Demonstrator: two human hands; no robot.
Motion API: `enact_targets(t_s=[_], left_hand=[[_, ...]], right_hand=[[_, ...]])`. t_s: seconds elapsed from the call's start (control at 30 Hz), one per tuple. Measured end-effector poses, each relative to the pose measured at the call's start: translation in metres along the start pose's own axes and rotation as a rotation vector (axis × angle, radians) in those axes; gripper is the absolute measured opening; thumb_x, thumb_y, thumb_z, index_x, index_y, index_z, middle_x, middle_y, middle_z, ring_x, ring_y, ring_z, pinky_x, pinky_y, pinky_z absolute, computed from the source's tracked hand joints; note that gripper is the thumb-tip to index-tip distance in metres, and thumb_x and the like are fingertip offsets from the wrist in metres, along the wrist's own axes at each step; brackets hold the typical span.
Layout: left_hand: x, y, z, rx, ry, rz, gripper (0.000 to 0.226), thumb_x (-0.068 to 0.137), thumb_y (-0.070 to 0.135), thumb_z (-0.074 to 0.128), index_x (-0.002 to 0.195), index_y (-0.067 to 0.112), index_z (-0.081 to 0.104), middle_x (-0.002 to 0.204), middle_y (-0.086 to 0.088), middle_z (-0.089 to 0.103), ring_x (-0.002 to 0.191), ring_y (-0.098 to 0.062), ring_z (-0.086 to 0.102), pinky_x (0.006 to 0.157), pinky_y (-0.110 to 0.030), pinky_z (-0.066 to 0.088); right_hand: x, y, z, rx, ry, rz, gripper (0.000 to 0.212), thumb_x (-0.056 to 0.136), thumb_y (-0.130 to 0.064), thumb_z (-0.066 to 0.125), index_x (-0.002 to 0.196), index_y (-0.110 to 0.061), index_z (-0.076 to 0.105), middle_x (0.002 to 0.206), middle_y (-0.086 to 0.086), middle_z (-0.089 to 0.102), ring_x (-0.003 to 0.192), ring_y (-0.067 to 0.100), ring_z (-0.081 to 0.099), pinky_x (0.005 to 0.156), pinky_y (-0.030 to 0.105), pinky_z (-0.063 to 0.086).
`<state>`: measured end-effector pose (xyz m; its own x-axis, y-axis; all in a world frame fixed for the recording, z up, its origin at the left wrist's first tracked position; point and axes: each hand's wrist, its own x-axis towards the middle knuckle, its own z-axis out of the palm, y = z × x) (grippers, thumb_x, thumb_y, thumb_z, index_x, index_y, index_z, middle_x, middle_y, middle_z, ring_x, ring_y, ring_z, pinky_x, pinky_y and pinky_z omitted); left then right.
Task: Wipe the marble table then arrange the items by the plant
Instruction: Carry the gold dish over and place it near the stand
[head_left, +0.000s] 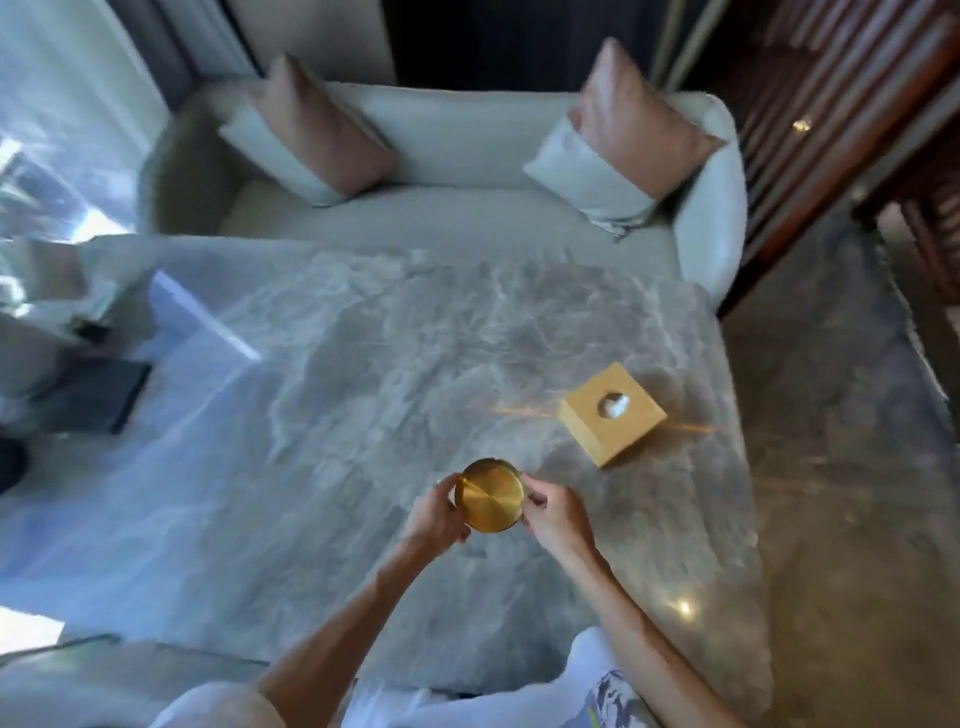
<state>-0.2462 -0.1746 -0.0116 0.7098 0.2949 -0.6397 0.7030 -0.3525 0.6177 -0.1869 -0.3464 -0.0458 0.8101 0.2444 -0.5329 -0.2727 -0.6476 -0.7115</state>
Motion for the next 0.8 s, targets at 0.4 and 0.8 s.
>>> enact_targets(t_s=[0.4,0.8], left_hand=[[-0.035,-0.157,-0.219,-0.184,0.208,-0.02,0.069,0.069,0.009,0.045,0.138,0.012,0.047,0.056,-0.007,0.066,0.048,-0.017,0.063,0.055,-0.027,0.055],[-0.098,-0.262,-0.319,-0.337,0.451,-0.119,0.058,0.076,0.014,0.047,0.134,0.017,0.05,0.071,-0.016,0.073,0.061,-0.027,0.071,0.066,-0.043,0.061]], right_hand=[[-0.008,-0.157,0.218,-0.037,-0.166,-0.104,0.042,0.081,-0.022,0.062,0.121,-0.035,0.065,0.092,-0.012,0.073,0.09,0.012,0.073,0.081,0.039,0.06],[-0.037,-0.266,0.345,-0.158,-0.466,-0.231,0.04,0.085,-0.016,0.064,0.123,-0.031,0.065,0.07,-0.007,0.071,0.075,0.02,0.074,0.076,0.045,0.061]])
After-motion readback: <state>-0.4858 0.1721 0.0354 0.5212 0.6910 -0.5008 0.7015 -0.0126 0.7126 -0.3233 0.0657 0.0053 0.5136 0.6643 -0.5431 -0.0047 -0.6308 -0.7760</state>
